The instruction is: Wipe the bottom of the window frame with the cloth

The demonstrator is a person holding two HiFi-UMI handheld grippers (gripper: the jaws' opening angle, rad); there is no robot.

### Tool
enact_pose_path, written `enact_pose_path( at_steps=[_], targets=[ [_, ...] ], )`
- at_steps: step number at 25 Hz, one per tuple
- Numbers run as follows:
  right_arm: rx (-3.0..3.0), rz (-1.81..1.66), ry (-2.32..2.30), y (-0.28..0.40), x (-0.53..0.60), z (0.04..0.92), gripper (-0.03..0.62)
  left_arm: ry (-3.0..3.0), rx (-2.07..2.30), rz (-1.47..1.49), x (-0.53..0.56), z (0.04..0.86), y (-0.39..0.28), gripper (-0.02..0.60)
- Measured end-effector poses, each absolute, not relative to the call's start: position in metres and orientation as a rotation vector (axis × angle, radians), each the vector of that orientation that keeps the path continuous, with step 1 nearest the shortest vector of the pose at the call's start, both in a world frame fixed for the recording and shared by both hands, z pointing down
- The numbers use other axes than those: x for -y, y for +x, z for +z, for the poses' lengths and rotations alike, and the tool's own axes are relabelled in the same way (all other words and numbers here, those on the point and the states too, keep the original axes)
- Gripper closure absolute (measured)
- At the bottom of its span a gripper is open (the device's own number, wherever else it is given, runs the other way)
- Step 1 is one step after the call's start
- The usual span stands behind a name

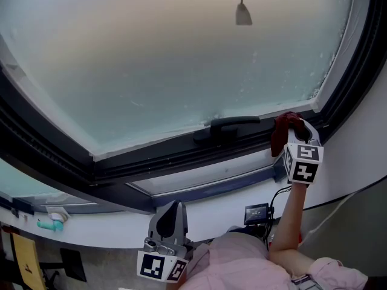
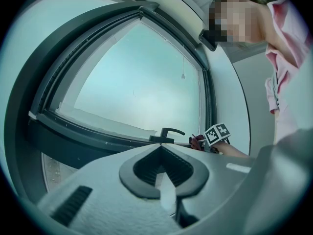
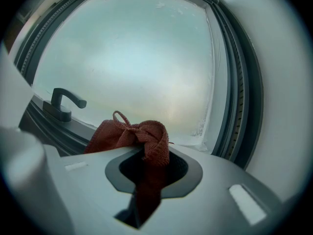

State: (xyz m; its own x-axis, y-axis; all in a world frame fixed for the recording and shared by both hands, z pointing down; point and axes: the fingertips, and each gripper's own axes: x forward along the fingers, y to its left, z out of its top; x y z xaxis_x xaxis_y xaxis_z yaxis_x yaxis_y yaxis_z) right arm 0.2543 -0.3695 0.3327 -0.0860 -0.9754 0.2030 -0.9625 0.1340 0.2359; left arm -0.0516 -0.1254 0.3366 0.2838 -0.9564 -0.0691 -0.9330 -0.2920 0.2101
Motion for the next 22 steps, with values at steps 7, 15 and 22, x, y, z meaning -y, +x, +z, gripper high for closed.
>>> enact_pose_path(
  at_steps=[7,15,22],
  targets=[
    [2.087,-0.055,1.905,0.264,0.373,0.333,0.53,2.421,1.78,-0.273,0.129,0.336,-0.047,0.58],
    [2.065,-0.051,1.93,0.274,0.376,0.333,0.53,2.424,1.776,-0.271,0.13,0.334,-0.044,0.58],
    [2.049,-0.038,1.939,0.281,0.376,0.334,0.53,2.415,1.784,-0.275,0.128,0.333,-0.044,0.58]
  ],
)
